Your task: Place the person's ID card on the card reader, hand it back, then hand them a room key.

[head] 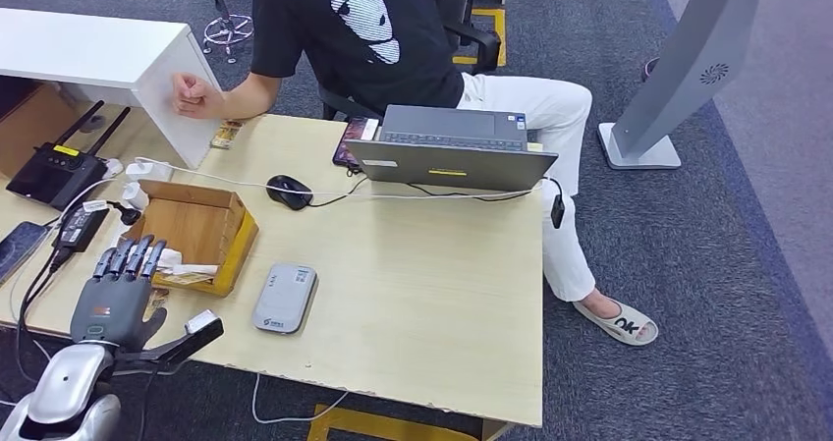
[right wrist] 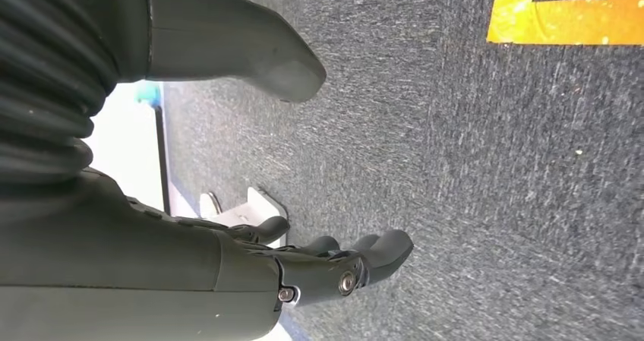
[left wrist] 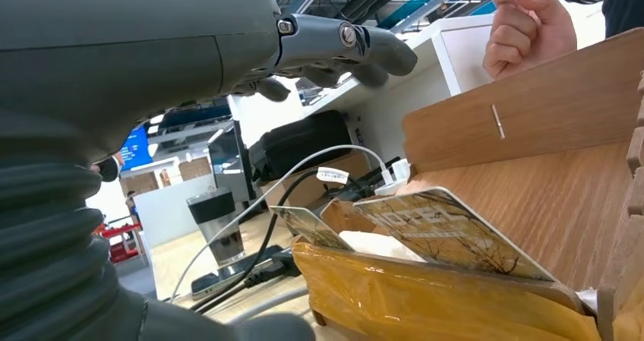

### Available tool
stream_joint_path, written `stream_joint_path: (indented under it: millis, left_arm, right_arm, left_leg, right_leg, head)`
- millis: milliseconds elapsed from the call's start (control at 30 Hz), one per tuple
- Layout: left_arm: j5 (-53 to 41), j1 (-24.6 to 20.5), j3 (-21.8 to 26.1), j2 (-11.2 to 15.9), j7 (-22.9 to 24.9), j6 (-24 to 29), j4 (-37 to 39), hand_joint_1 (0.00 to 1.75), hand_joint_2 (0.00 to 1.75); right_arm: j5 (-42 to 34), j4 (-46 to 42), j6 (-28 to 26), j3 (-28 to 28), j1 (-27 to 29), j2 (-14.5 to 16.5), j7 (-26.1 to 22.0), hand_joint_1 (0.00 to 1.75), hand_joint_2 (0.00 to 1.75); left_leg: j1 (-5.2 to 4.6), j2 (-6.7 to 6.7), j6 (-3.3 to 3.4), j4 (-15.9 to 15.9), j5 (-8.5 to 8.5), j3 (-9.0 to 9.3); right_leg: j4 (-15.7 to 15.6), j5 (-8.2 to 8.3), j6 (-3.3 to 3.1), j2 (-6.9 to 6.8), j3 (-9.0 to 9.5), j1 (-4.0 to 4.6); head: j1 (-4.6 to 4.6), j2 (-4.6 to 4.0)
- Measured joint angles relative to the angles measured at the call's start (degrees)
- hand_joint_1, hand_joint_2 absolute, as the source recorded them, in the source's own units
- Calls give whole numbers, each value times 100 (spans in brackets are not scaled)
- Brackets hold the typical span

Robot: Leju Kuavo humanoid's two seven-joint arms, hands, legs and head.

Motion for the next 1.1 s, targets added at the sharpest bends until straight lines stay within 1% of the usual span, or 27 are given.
stream_joint_path:
  millis: [67, 100, 133, 200, 300, 500, 633, 733, 867, 1100]
  left_arm:
    - [14, -22, 20, -11, -12, 19, 40, 113, 175]
    - [18, -30, 31, -16, -25, 26, 56, 131, 175]
    - [21, -36, 41, -19, -41, 32, 72, 143, 175]
    - [21, -42, 63, -28, -70, 45, 106, 150, 175]
    - [21, -49, 95, -45, -86, 77, 173, 165, 175]
    - [23, -80, 146, -50, -125, 109, 338, 172, 175]
    - [25, -105, 194, -52, -158, 125, 409, 171, 175]
    - [26, -124, 211, -62, -179, 139, 454, 166, 175]
    - [32, -142, 217, -72, -196, 211, 521, 147, 175]
    - [6, -171, 322, -103, -257, 478, 703, 146, 175]
  right_arm:
    - [15, -1, 5, 0, 0, -5, 1, 0, 175]
    - [22, -2, 5, 0, 0, -8, 5, 0, 175]
    - [28, -2, 5, 0, 0, -12, 9, 0, 175]
    - [40, -2, 5, 1, 0, -20, 18, 0, 175]
    - [70, -2, 15, 1, 0, -33, 23, 0, 175]
    - [105, -2, 20, 2, 0, -47, 43, 0, 175]
    - [113, -2, 19, 2, 0, -57, 45, 0, 175]
    - [118, -2, 14, 2, 0, -62, 46, 0, 175]
    - [145, -3, 14, 2, -1, -71, 57, 0, 175]
    - [221, -4, 14, 2, -1, -87, 68, 0, 175]
  left_leg:
    - [0, 0, 0, 0, 0, 0]
    - [0, 0, 0, 0, 0, 0]
    - [0, 0, 0, 0, 0, 0]
    - [0, 0, 0, 0, 0, 0]
    - [0, 0, 0, 0, 0, 0]
    - [0, 0, 0, 0, 0, 0]
    - [0, 0, 0, 0, 0, 0]
    - [0, 0, 0, 0, 0, 0]
    - [0, 0, 0, 0, 0, 0]
    - [0, 0, 0, 0, 0, 0]
  right_leg:
    - [0, 0, 0, 0, 0, 0]
    - [0, 0, 0, 0, 0, 0]
    - [0, 0, 0, 0, 0, 0]
    - [0, 0, 0, 0, 0, 0]
    - [0, 0, 0, 0, -1, 0]
    - [0, 0, 0, 0, -1, 0]
    - [0, 0, 0, 0, 0, 0]
    - [0, 0, 0, 0, 0, 0]
    - [0, 0, 0, 0, 0, 0]
    - [0, 0, 0, 0, -1, 0]
  head:
    - [1, 0]
    - [1, 0]
    - [1, 0]
    - [1, 0]
    - [1, 0]
    - [1, 0]
    - [1, -1]
    - [1, -1]
    - [1, 0]
    - [1, 0]
